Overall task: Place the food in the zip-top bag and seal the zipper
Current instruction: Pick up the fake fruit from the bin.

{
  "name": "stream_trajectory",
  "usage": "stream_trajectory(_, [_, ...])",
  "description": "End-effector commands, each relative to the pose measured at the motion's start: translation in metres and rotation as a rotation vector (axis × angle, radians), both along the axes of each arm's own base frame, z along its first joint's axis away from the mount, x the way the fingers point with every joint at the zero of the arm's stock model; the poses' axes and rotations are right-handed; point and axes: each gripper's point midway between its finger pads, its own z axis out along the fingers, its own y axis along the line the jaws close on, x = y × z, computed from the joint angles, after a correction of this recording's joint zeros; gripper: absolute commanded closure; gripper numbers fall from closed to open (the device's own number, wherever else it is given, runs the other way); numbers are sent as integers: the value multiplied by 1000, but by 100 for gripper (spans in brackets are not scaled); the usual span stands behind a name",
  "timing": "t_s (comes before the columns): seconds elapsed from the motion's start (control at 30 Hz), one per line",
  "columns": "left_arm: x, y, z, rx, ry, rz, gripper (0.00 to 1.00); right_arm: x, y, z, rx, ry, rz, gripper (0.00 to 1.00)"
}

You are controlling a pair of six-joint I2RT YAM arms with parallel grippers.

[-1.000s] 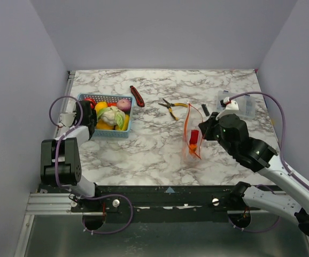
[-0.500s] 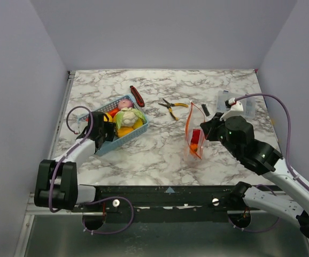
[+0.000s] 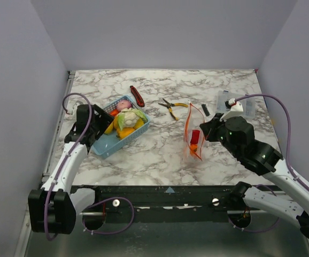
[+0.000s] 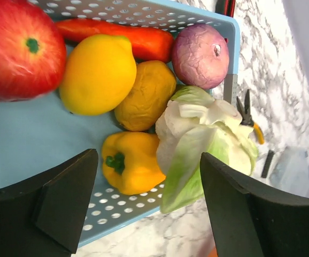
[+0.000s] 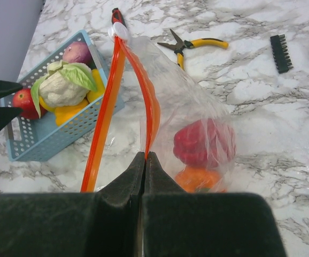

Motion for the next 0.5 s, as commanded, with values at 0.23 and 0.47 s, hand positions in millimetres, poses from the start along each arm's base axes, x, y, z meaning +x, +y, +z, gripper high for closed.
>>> stream_trajectory(0.23, [2,42,18,302,-21,-299,6,-2,7,-8,7,10,28,100])
stream_trajectory(0.47, [33,43,24,366,42,-333,26,1,15,-6,8,6,55,100])
